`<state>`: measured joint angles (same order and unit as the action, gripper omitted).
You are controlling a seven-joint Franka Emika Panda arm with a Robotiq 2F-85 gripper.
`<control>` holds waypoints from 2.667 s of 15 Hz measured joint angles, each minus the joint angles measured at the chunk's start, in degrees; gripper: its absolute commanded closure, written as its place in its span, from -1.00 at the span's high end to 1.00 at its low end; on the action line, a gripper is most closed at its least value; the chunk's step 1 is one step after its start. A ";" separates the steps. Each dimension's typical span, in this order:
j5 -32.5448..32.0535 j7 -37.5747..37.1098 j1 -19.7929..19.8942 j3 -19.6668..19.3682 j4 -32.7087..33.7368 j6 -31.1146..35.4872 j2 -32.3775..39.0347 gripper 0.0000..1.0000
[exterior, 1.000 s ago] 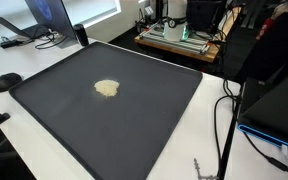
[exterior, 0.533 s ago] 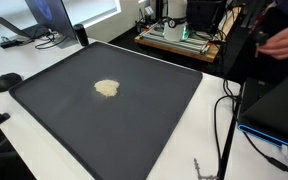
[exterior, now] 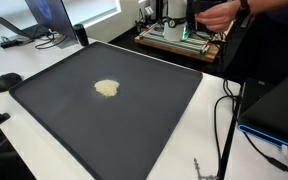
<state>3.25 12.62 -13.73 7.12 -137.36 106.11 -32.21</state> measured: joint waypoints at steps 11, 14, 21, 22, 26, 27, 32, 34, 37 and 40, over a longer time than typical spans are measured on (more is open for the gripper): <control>0.00 10.24 -0.02 -2.22 1.58 0.33 0.04 -0.24; 0.00 11.31 -0.02 -2.38 1.59 0.33 0.17 -0.65; 0.02 12.33 -0.10 -2.41 1.68 0.32 0.25 -0.94; 0.02 12.47 -0.10 -2.41 1.68 0.32 0.25 -0.94; -0.07 12.55 -0.07 -2.48 1.87 0.39 0.26 -0.94; -0.14 12.45 0.03 -2.58 2.21 0.69 0.28 -0.94; -1.09 9.43 2.99 -3.66 6.42 1.85 3.17 -0.94; -2.89 7.14 4.89 -3.78 8.59 1.85 5.91 -0.94; -7.64 2.65 7.14 -3.58 11.62 1.80 10.51 -0.94; -13.49 -2.60 8.50 -2.63 14.87 0.93 14.93 -0.94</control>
<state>-10.24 10.02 -5.22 4.49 -122.49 107.03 -17.28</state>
